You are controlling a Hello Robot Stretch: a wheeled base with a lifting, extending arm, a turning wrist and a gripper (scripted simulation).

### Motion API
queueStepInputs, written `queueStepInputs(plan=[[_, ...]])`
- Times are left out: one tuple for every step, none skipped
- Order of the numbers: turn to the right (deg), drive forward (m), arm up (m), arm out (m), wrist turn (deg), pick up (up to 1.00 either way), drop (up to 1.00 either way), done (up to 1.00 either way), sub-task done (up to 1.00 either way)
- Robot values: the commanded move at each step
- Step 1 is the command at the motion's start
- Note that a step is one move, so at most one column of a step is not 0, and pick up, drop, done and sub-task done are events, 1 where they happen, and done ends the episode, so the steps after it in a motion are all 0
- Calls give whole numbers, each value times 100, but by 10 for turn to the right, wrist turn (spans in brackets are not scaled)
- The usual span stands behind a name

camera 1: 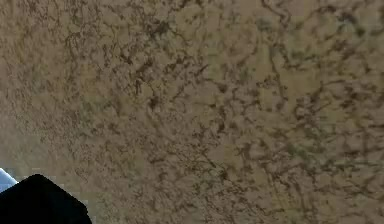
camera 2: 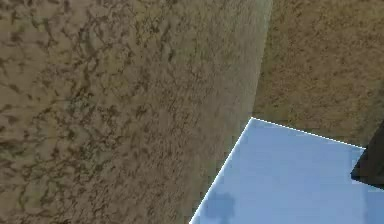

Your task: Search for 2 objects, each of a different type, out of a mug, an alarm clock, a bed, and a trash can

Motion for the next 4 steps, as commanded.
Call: queueStepInputs(plan=[[-450,0,0,0,0,0,0,0,0],[-120,0,0,0,0,0,0,0,0],[0,15,0,0,0,0,0,0,0],[90,0,0,0,0,0,0,0,0]])
